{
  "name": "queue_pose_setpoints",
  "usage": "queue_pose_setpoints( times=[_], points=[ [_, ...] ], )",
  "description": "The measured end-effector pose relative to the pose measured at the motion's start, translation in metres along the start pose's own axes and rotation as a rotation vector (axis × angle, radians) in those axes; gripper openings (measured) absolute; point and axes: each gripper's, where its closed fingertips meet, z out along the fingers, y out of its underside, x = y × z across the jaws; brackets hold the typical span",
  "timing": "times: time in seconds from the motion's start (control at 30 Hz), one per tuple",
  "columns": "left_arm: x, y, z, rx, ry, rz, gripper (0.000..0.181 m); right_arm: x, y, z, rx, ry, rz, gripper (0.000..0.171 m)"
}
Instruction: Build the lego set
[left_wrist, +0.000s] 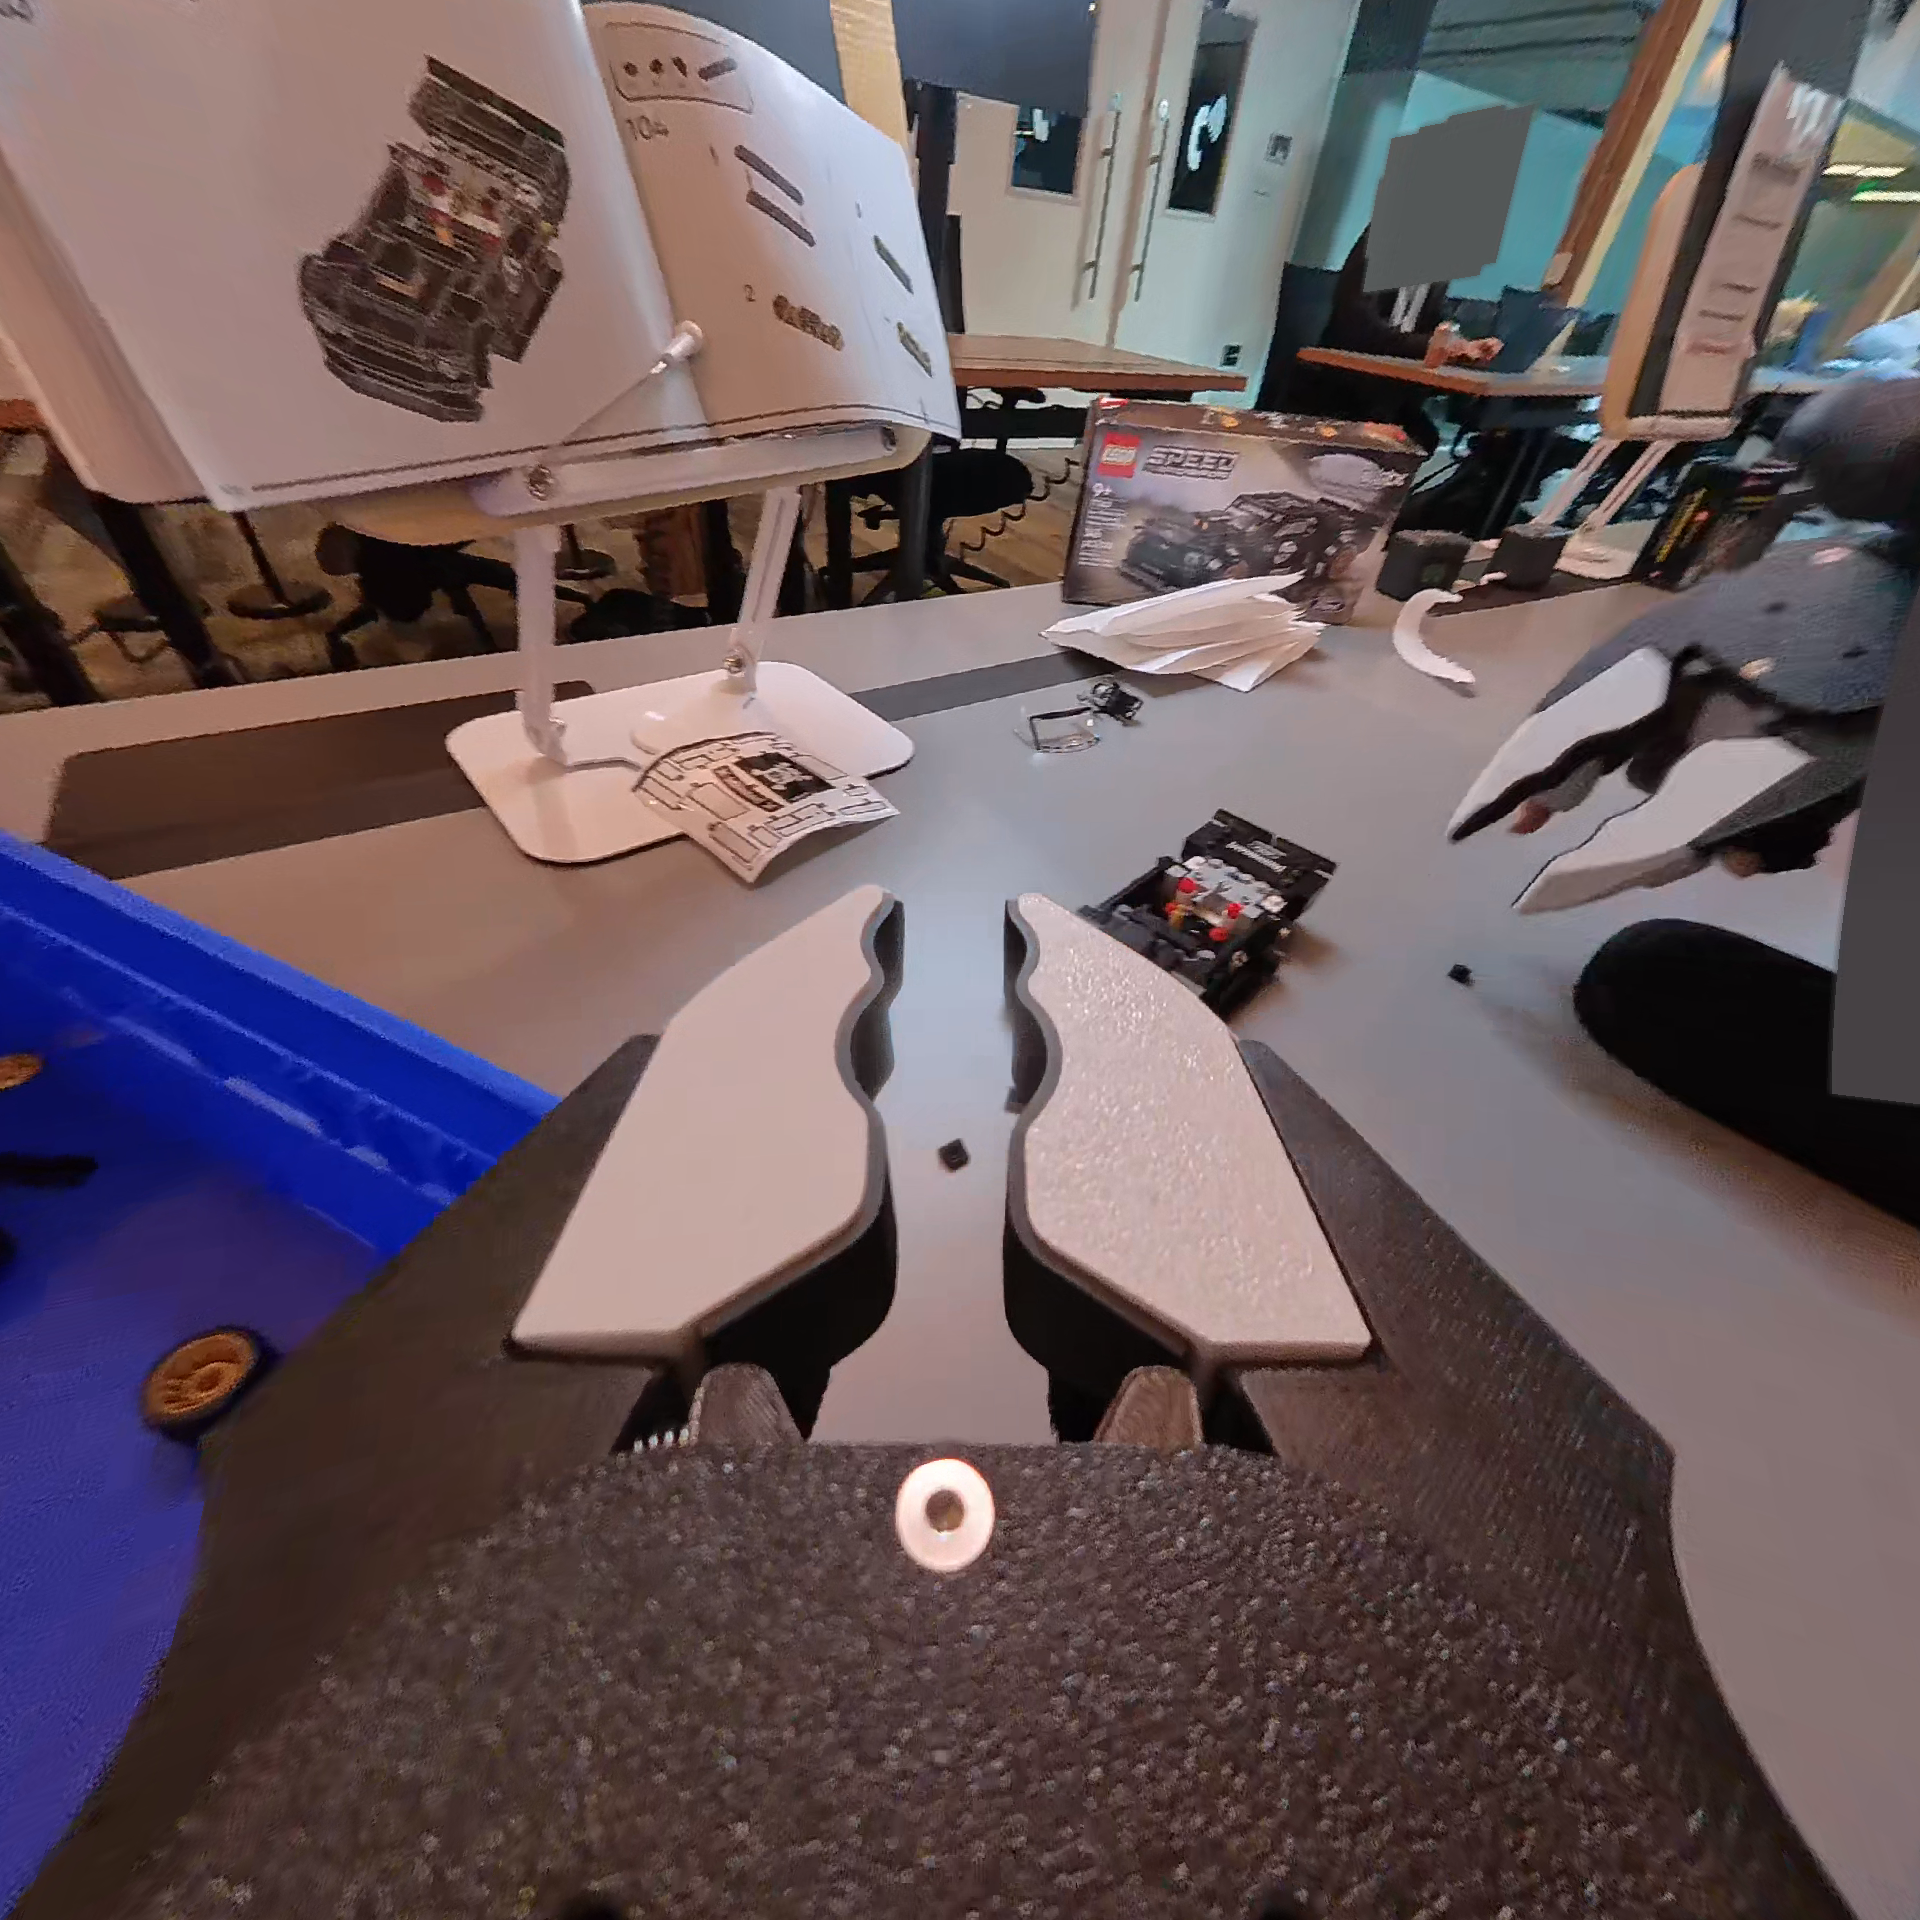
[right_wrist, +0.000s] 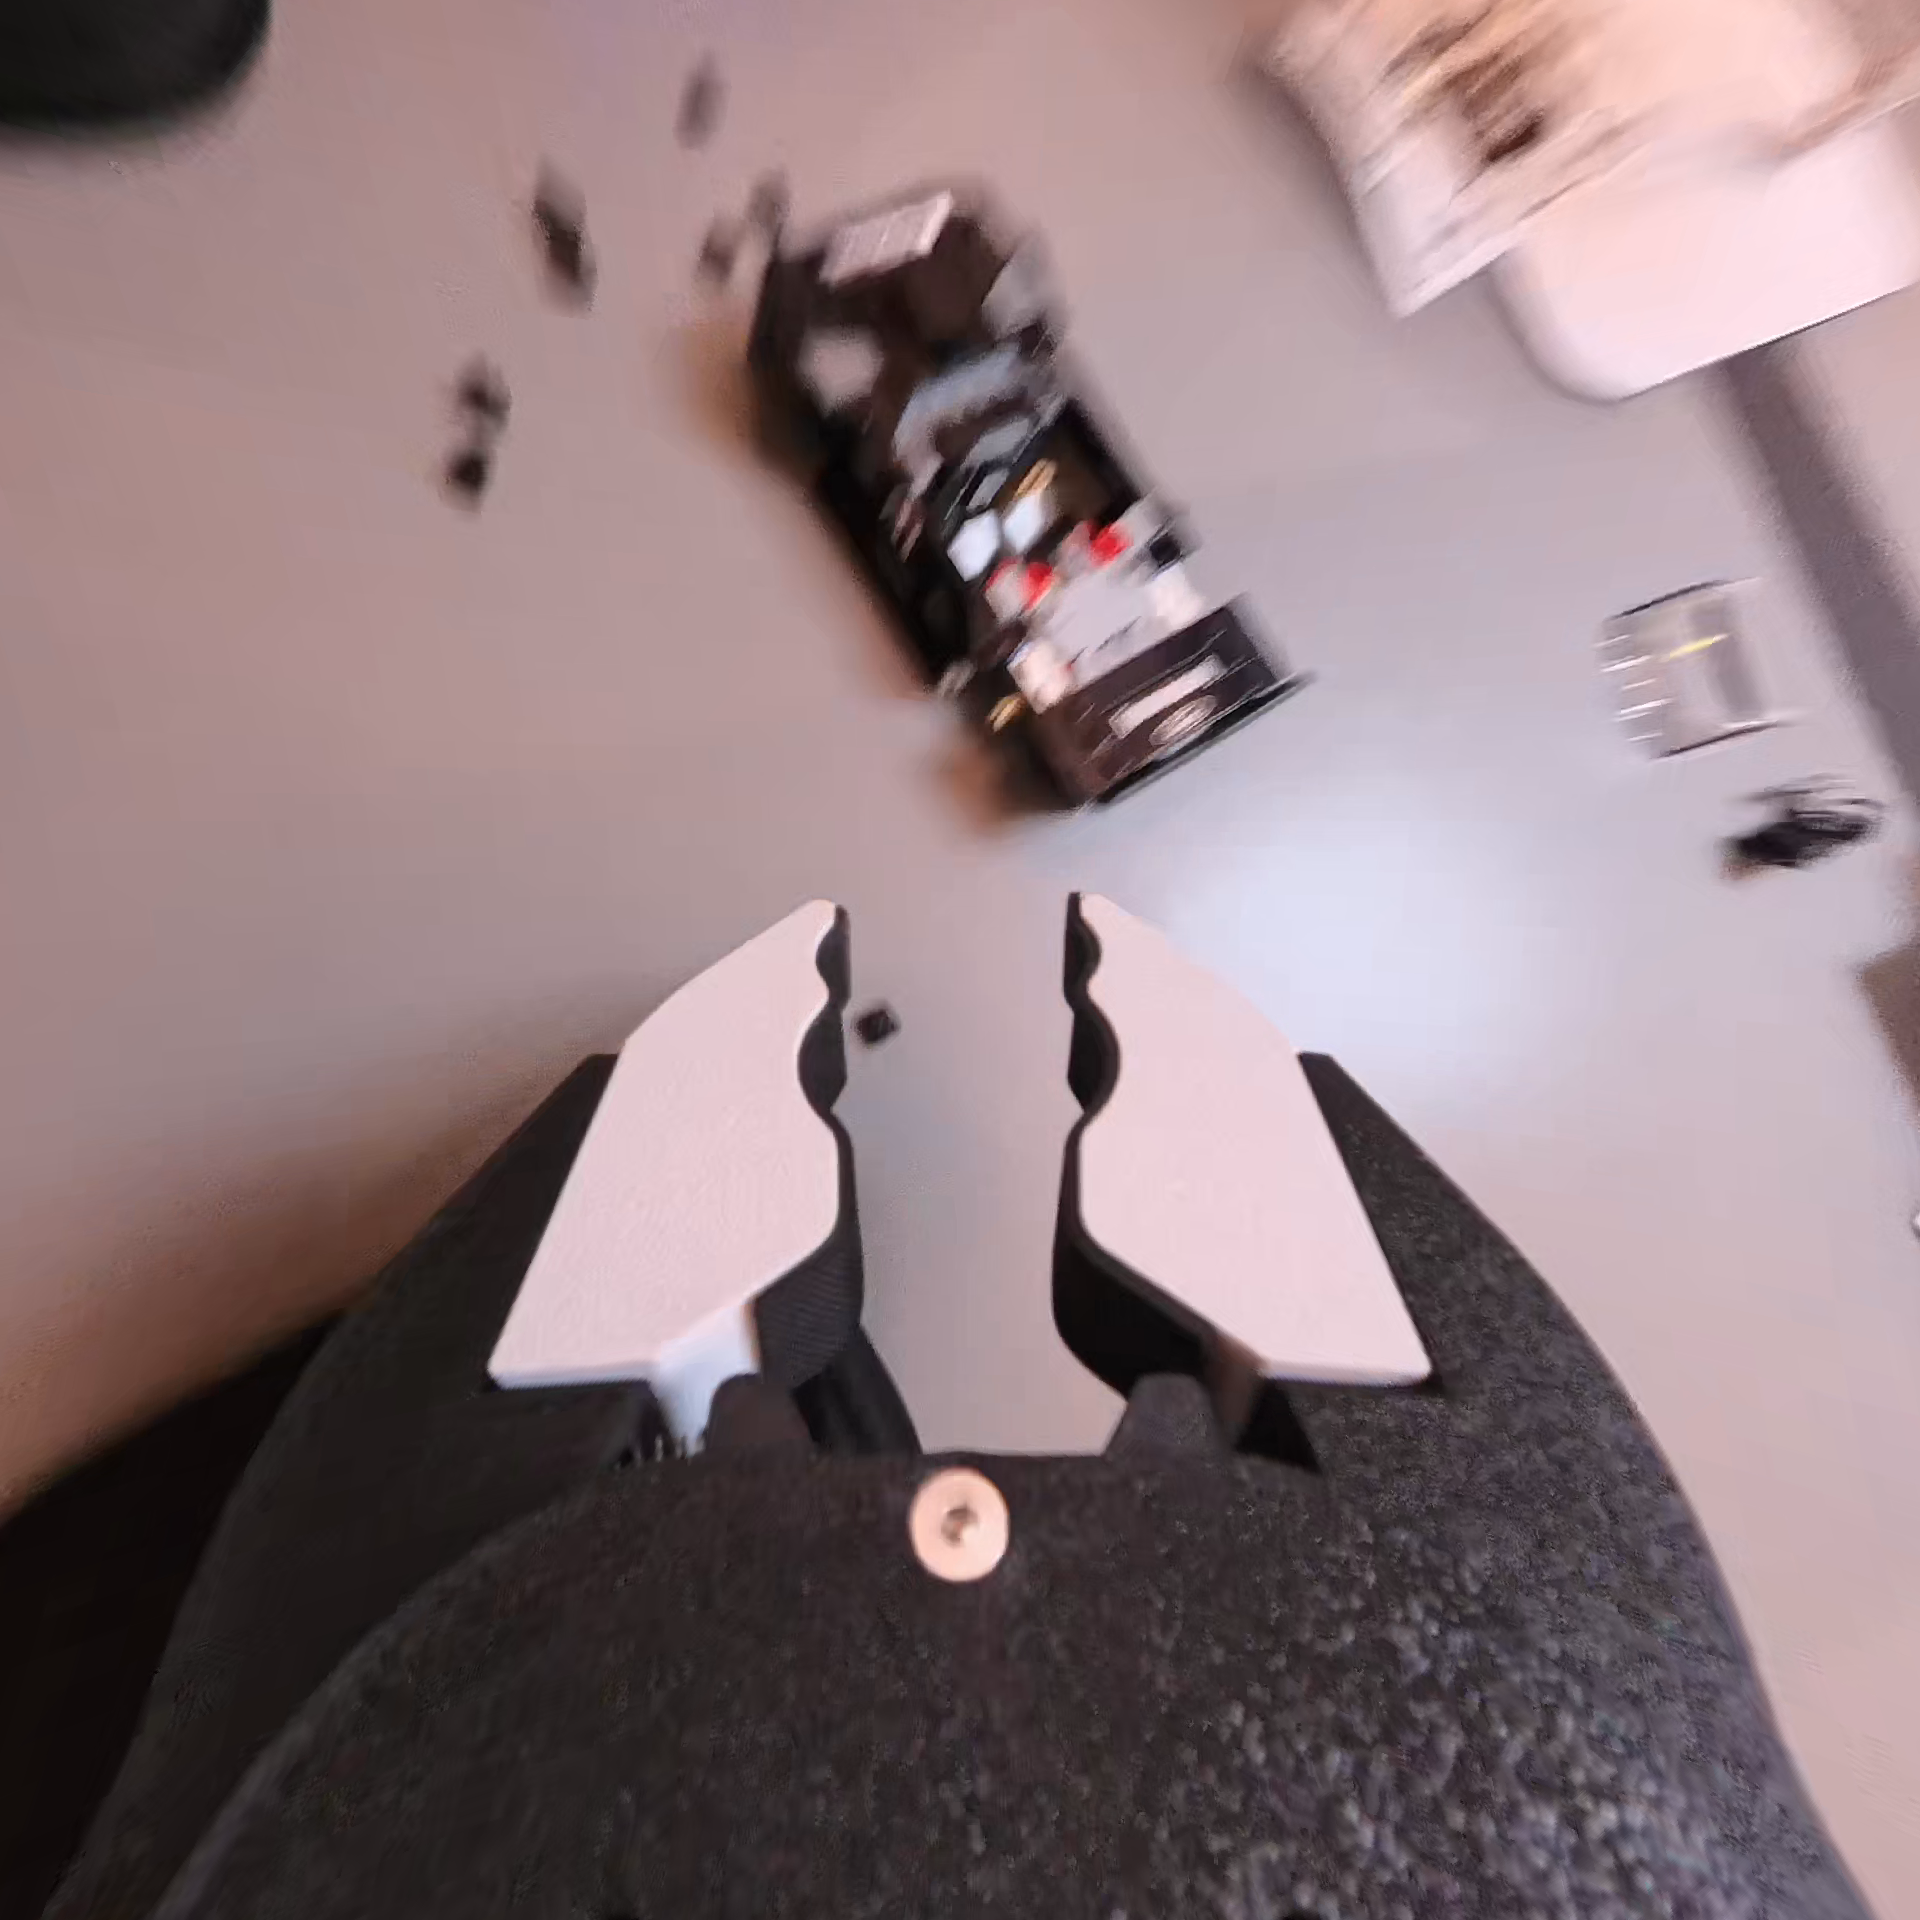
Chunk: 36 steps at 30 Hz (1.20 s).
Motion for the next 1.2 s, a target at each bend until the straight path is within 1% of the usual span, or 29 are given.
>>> queue_pose_setpoints(
  times=[0.1, 0.13, 0.2, 0.23, 0.27, 0.3, 0.33, 0.37, 0.47, 0.53, 0.6, 0.67, 0.7, 0.8, 0.87, 0.93, 0.97, 1.03, 1.2],
  points=[
    [-0.012, -0.005, -0.007, 0.001, -0.044, 0.031, 0.017, 0.020, -0.027, -0.024, 0.343, 0.229, 0.184, 0.044],
    [-0.017, -0.007, -0.010, 0.002, -0.067, 0.047, 0.016, 0.024, -0.030, -0.031, 0.422, 0.299, 0.234, 0.045],
    [-0.030, -0.014, -0.021, 0.003, -0.129, 0.092, 0.014, 0.030, -0.030, -0.043, 0.518, 0.430, 0.298, 0.044],
    [-0.039, -0.019, -0.028, 0.003, -0.167, 0.113, 0.012, 0.030, -0.028, -0.046, 0.546, 0.482, 0.313, 0.039],
    [-0.049, -0.024, -0.037, -0.002, -0.205, 0.133, 0.011, 0.029, -0.026, -0.049, 0.567, 0.525, 0.319, 0.026],
    [-0.061, -0.029, -0.046, -0.017, -0.250, 0.155, 0.008, 0.027, -0.025, -0.052, 0.587, 0.561, 0.318, 0.004],
    [-0.076, -0.034, -0.058, -0.040, -0.310, 0.180, 0.006, 0.026, -0.024, -0.053, 0.604, 0.590, 0.316, 0.000],
    [-0.092, -0.039, -0.070, -0.063, -0.375, 0.209, 0.002, 0.026, -0.022, -0.053, 0.611, 0.608, 0.316, 0.000],
    [-0.142, -0.056, -0.103, -0.154, -0.538, 0.257, 0.001, 0.029, -0.016, -0.050, 0.608, 0.617, 0.321, 0.000],
    [-0.169, -0.062, -0.113, -0.218, -0.592, 0.281, 0.001, 0.032, -0.017, -0.051, 0.625, 0.616, 0.327, 0.000],
    [-0.195, -0.054, -0.113, -0.342, -0.604, 0.293, 0.001, 0.036, -0.016, -0.053, 0.632, 0.632, 0.330, 0.000],
    [-0.221, -0.039, -0.108, -0.465, -0.597, 0.287, 0.001, 0.038, -0.015, -0.055, 0.638, 0.652, 0.332, 0.000],
    [-0.231, -0.029, -0.104, -0.531, -0.567, 0.271, 0.001, 0.038, -0.014, -0.057, 0.640, 0.660, 0.333, 0.000],
    [-0.255, -0.006, -0.084, -0.661, -0.483, 0.251, 0.001, 0.039, -0.010, -0.059, 0.637, 0.679, 0.338, 0.000],
    [-0.267, 0.011, -0.072, -0.763, -0.415, 0.270, 0.000, 0.040, -0.009, -0.060, 0.638, 0.690, 0.340, 0.000],
    [-0.271, 0.033, -0.063, -0.899, -0.328, 0.293, 0.000, 0.041, -0.008, -0.059, 0.631, 0.700, 0.338, 0.000],
    [-0.275, 0.043, -0.061, -0.967, -0.311, 0.309, 0.000, 0.041, -0.008, -0.059, 0.627, 0.705, 0.335, 0.000],
    [-0.285, 0.058, -0.056, -1.065, -0.296, 0.357, 0.001, 0.041, -0.008, -0.058, 0.616, 0.714, 0.327, 0.000],
    [-0.292, 0.092, -0.051, -1.263, -0.192, 0.383, 0.007, 0.042, -0.006, -0.055, 0.588, 0.732, 0.316, 0.000]
  ],
)
